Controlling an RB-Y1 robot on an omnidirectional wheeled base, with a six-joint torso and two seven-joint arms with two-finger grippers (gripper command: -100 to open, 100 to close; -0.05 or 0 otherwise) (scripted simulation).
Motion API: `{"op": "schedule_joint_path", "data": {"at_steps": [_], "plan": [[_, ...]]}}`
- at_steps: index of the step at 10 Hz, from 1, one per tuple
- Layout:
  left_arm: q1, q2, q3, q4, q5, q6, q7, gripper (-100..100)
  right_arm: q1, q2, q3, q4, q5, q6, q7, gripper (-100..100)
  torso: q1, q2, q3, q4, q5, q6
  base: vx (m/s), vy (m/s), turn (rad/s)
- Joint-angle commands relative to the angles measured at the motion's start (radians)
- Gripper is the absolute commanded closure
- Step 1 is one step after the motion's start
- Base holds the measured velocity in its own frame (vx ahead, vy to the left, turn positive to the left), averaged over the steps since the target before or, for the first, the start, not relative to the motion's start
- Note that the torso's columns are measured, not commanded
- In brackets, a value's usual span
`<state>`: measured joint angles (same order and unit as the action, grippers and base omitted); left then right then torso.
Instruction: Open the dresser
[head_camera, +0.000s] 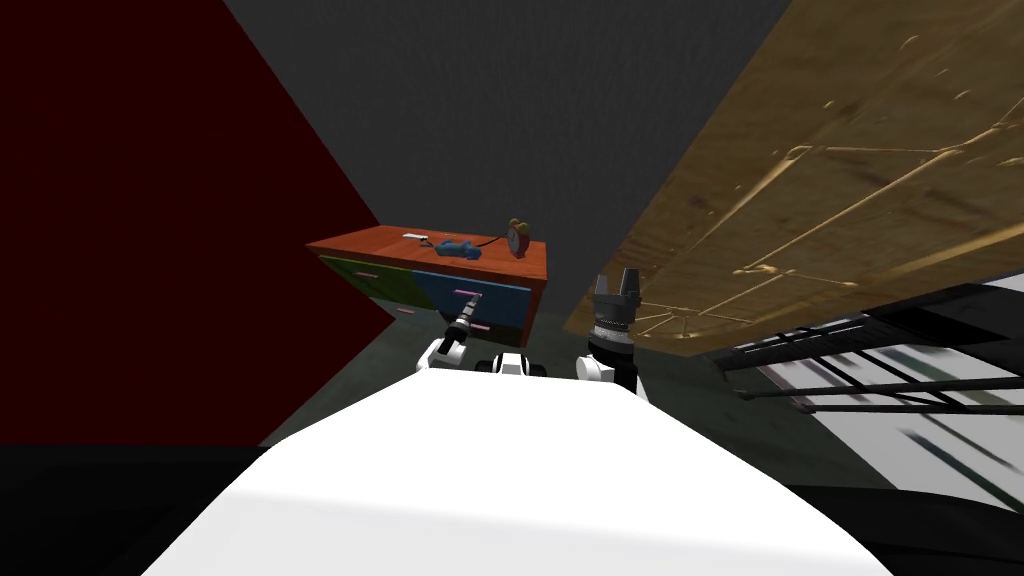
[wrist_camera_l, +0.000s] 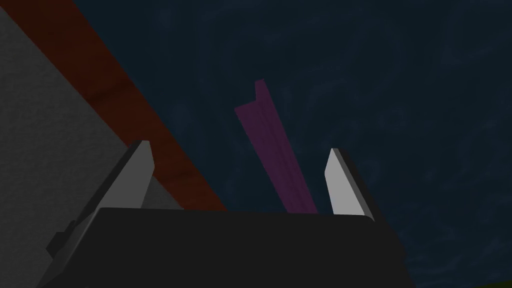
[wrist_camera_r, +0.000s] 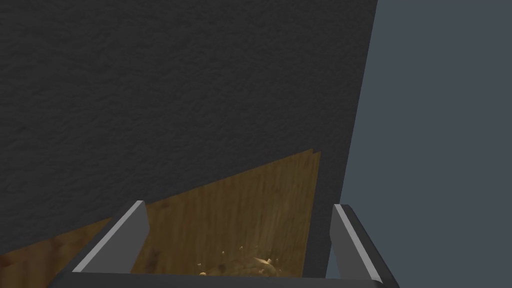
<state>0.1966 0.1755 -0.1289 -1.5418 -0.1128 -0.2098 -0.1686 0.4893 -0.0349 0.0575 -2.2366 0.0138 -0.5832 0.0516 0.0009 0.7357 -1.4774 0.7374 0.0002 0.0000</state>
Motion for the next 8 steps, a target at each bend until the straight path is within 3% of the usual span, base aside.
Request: {"op": "schedule_joint_path", "data": {"at_steps": [1,2,3,8], "plan": [[-0.005,-0.002,0.003,0.003,0.0,0.001,-0.001,-100,0.0,0.0,0.0,0.0,0.0,0.0,0.0,0,0.0,0.002,0.001,0.001,0.0,0.0,0.09,-0.004,-0.003],[-0.006,-0.002,0.003,0.004,0.0,0.001,-0.001,-100,0.0,0.0,0.0,0.0,0.0,0.0,0.0,0,-0.001,0.008,0.005,0.002,0.0,0.0,0.022,0.0,0.002],[-0.006,-0.002,0.003,0.004,0.0,0.001,-0.001,100,0.0,0.0,0.0,0.0,0.0,0.0,0.0,0,-0.001,0.01,0.006,0.003,0.0,0.0,0.011,0.0,0.0],[0.019,0.009,-0.01,-0.035,0.001,0.016,0.003,100,-0.001,0.0,0.0,0.0,0.0,0.0,0.0,0,-0.002,0.001,0.001,0.0,0.0,0.0,-0.152,0.018,0.018]]}}
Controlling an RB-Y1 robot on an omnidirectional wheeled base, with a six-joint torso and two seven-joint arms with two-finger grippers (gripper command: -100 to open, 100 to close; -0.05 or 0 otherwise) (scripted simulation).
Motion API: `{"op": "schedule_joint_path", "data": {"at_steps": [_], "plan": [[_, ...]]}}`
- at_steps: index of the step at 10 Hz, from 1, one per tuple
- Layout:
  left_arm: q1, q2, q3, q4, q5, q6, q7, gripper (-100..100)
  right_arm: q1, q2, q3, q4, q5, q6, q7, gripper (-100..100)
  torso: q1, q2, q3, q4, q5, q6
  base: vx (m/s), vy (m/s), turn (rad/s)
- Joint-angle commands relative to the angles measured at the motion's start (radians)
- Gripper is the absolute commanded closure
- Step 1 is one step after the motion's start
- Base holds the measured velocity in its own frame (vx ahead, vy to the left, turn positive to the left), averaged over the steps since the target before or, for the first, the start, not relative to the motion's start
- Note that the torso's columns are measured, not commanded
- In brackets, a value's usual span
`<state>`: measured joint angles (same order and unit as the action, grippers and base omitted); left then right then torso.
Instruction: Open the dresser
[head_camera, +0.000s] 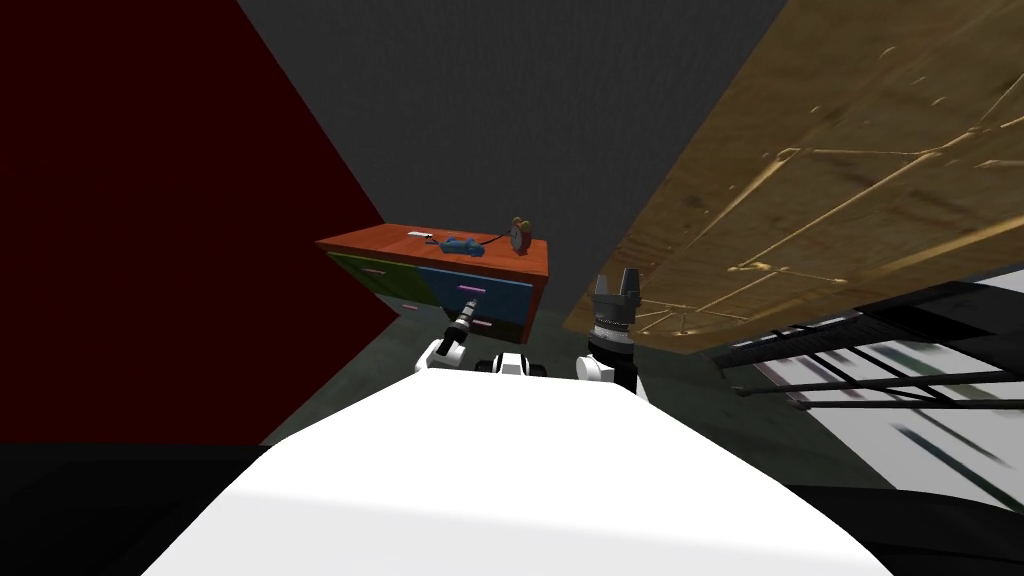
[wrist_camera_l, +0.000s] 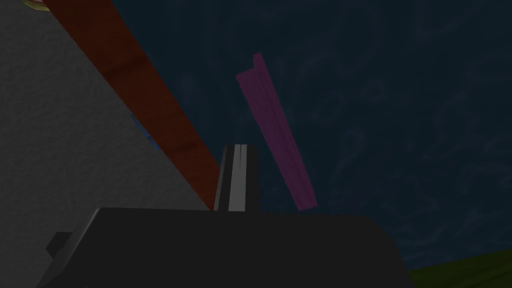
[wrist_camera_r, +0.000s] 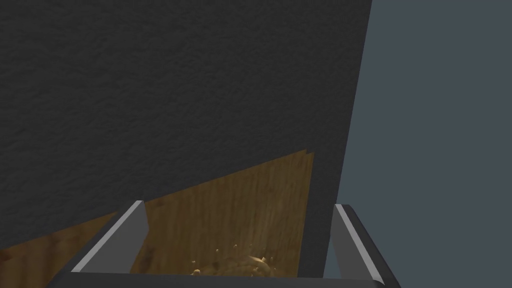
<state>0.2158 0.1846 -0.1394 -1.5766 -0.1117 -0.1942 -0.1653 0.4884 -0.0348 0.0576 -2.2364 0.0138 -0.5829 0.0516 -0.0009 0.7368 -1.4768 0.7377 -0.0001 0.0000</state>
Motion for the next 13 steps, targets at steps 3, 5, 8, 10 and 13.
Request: {"op": "schedule_joint_path", "data": {"at_steps": [3,5,8,10,13], "plan": [[-0.018,-0.006,0.01,0.03,-0.001,-0.01,-0.002,-100,0.001,0.0,0.0,0.0,0.0,0.0,0.0,0,0.001,-0.011,-0.007,-0.003,0.0,0.0,0.14,0.0,-0.02],[-0.021,-0.006,0.012,0.033,-0.001,-0.011,-0.002,-100,0.001,0.0,0.0,0.0,0.0,0.0,0.0,0,0.0,0.001,0.001,0.0,0.0,0.0,0.114,-0.018,-0.011],[-0.072,0.001,0.024,0.084,0.0,-0.026,0.008,100,0.0,0.0,0.0,0.0,0.0,0.0,0.0,0,0.001,0.006,0.004,0.002,0.0,0.0,-0.021,0.0,-0.006],[-0.121,0.009,0.035,0.146,0.001,-0.041,0.019,100,0.0,0.0,0.0,0.0,0.0,0.0,0.0,0,0.001,0.005,0.003,0.002,0.0,0.0,-0.13,-0.011,-0.023],[-0.198,0.017,0.047,0.242,0.001,-0.056,0.029,100,0.0,0.0,0.0,0.0,0.0,0.0,0.0,0,0.001,0.001,0.0,0.0,0.0,0.0,-0.127,-0.012,-0.015]]}}
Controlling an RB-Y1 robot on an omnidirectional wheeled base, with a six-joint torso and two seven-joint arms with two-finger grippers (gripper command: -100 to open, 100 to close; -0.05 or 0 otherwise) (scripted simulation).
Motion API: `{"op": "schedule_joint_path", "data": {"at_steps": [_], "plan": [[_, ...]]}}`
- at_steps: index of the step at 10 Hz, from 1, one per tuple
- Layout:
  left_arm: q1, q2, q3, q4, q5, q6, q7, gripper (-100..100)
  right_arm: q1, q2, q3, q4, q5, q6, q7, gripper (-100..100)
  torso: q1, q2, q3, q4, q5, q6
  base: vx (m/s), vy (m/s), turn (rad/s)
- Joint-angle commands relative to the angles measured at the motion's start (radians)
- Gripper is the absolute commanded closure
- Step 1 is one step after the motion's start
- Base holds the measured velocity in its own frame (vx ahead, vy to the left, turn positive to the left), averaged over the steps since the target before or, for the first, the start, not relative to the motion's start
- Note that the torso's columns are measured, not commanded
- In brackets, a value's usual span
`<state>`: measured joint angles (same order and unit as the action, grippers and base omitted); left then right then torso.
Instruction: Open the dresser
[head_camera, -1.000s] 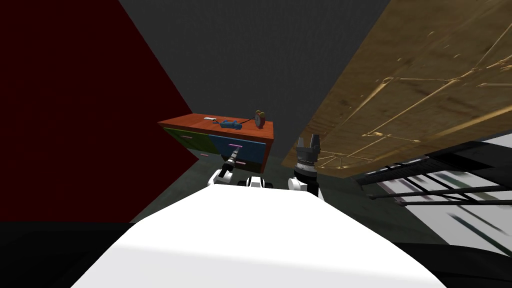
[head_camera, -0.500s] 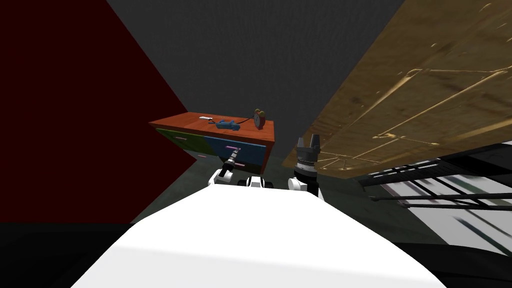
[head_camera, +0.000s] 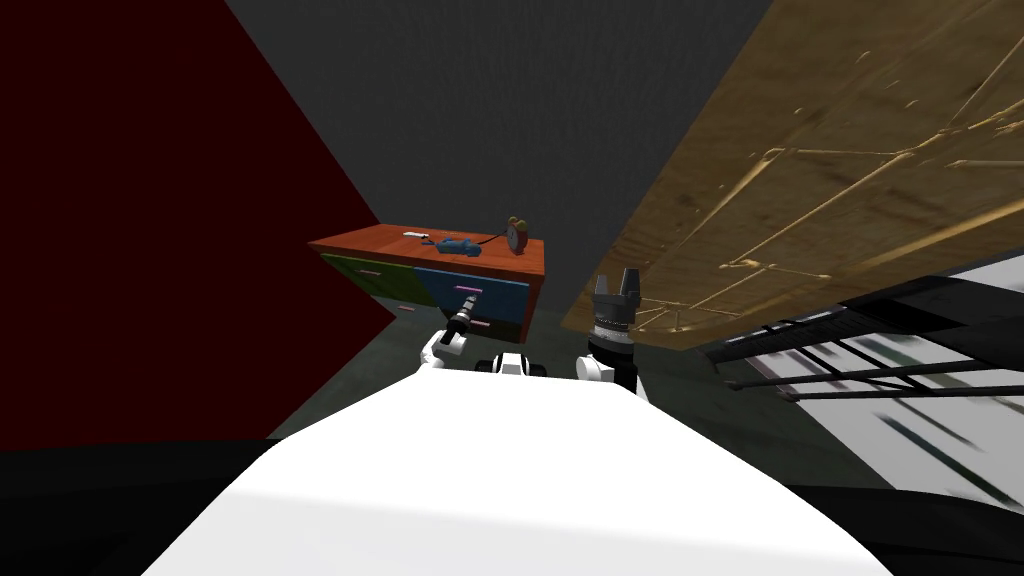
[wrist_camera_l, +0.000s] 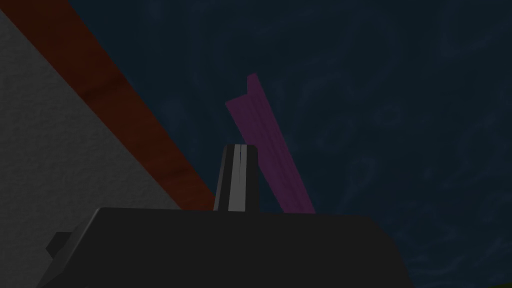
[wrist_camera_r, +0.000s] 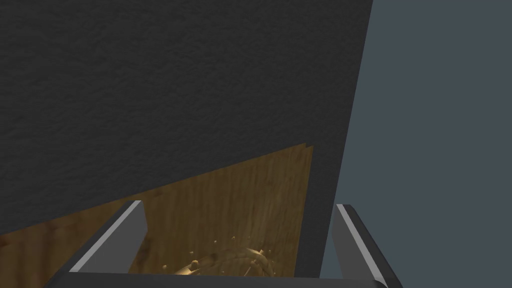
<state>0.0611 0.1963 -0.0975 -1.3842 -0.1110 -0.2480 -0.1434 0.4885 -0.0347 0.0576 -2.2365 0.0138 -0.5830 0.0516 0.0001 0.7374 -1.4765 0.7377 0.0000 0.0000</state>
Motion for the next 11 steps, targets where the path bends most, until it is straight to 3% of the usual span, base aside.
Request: {"op": "schedule_joint_path", "data": {"at_steps": [1,5,7,9,10,11], "plan": [[-0.082,0.013,0.016,0.087,0.001,-0.017,0.017,100,0.0,0.0,0.0,0.0,0.0,0.0,0.0,0,0.0,-0.001,-0.001,0.0,0.0,0.0,-0.127,-0.001,-0.022],[-0.2,0.029,0.04,0.241,0.002,-0.046,0.037,100,0.0,0.0,0.0,0.0,0.0,0.0,0.0,0,-0.001,0.001,0.001,0.001,0.0,0.0,-0.125,-0.021,-0.018],[-0.219,0.029,0.04,0.28,0.002,-0.046,0.037,100,0.0,0.0,0.0,0.0,0.0,0.0,0.0,0,0.001,0.0,0.0,0.0,0.0,0.0,-0.087,0.005,-0.006],[-0.277,0.037,0.051,0.345,0.003,-0.061,0.048,100,0.0,0.0,0.0,0.0,0.0,0.0,0.0,0,0.0,-0.001,-0.001,0.0,0.0,0.0,-0.084,-0.005,-0.018],[-0.277,0.037,0.051,0.353,0.003,-0.061,0.048,100,0.0,0.0,0.0,0.0,0.0,0.0,0.0,0,-0.001,0.0,0.0,0.0,0.0,0.0,-0.05,-0.001,-0.001],[-0.325,0.045,0.063,0.394,0.004,-0.076,0.058,100,0.0,0.0,0.0,0.0,0.0,0.0,0.0,0,0.0,0.0,0.0,0.0,0.0,0.0,-0.105,-0.003,-0.021]]}}
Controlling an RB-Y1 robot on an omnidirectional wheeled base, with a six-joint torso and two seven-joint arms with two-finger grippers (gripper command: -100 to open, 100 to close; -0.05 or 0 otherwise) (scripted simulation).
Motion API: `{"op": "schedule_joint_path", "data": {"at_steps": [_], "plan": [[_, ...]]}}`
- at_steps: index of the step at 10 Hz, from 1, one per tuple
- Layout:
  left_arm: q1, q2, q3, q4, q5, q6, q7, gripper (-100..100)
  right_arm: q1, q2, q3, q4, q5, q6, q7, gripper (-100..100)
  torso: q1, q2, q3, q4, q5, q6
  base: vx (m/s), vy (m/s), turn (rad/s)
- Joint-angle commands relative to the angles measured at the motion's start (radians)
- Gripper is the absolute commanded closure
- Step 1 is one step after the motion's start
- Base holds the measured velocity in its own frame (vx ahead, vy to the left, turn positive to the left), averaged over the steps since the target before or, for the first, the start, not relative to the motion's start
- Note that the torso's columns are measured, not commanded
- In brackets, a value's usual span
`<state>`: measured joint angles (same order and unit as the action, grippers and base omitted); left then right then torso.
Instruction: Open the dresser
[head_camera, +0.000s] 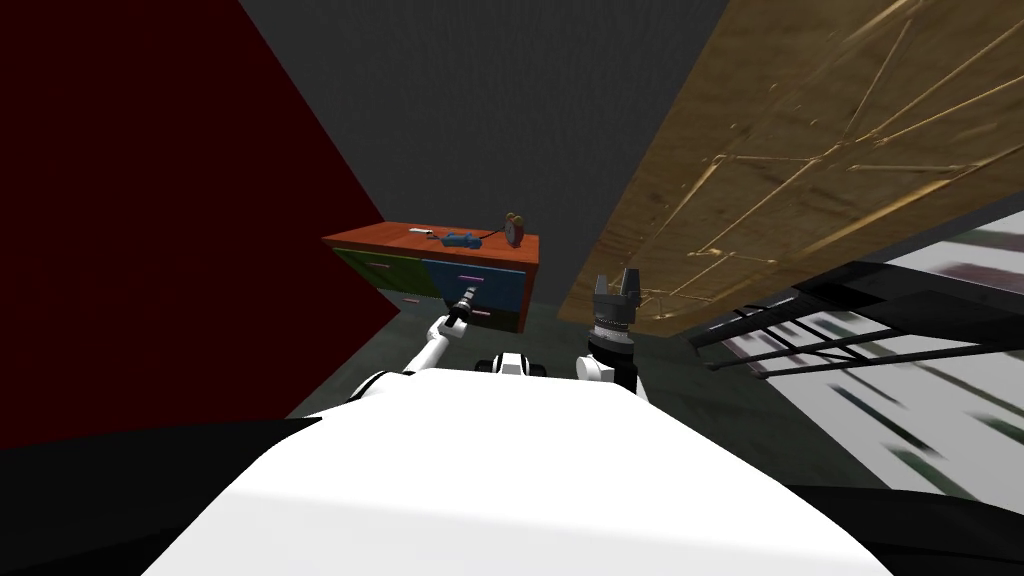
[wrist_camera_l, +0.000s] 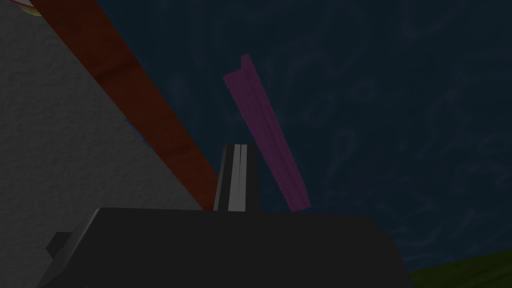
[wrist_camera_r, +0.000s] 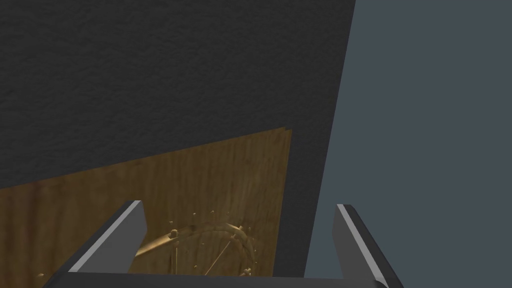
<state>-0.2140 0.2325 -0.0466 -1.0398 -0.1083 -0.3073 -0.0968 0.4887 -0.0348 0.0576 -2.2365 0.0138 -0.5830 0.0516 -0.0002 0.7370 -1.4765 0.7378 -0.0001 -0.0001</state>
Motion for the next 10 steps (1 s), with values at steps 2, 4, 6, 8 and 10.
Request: {"op": "schedule_joint_path", "data": {"at_steps": [2,4,6,8,10], "plan": [[-0.103,0.017,0.023,0.119,0.001,-0.031,0.021,100,0.0,0.0,0.0,0.0,0.0,0.0,0.0,0,0.0,0.003,0.002,0.001,0.0,0.0,-0.124,-0.019,-0.02],[-0.158,0.025,0.035,0.186,0.002,-0.046,0.032,100,0.0,0.0,0.0,0.0,0.0,0.0,0.0,0,0.0,0.001,0.001,0.0,0.0,0.0,-0.133,-0.011,-0.018],[-0.178,0.025,0.035,0.228,0.002,-0.046,0.032,100,0.0,0.0,0.0,0.0,0.0,0.0,0.0,0,0.001,0.0,0.0,0.0,0.0,0.0,-0.077,-0.004,-0.005],[-0.176,0.023,0.039,0.232,0.002,-0.059,0.028,-100,0.0,0.0,0.0,0.0,0.0,0.0,0.0,0,0.0,-0.004,-0.002,-0.001,0.0,0.0,0.037,-0.007,-0.007],[-0.172,0.022,0.043,0.235,0.002,-0.065,0.024,-100,0.001,0.0,0.0,0.0,0.0,0.0,0.0,0,0.0,-0.006,-0.004,-0.002,0.0,0.0,0.166,-0.009,-0.012]]}}
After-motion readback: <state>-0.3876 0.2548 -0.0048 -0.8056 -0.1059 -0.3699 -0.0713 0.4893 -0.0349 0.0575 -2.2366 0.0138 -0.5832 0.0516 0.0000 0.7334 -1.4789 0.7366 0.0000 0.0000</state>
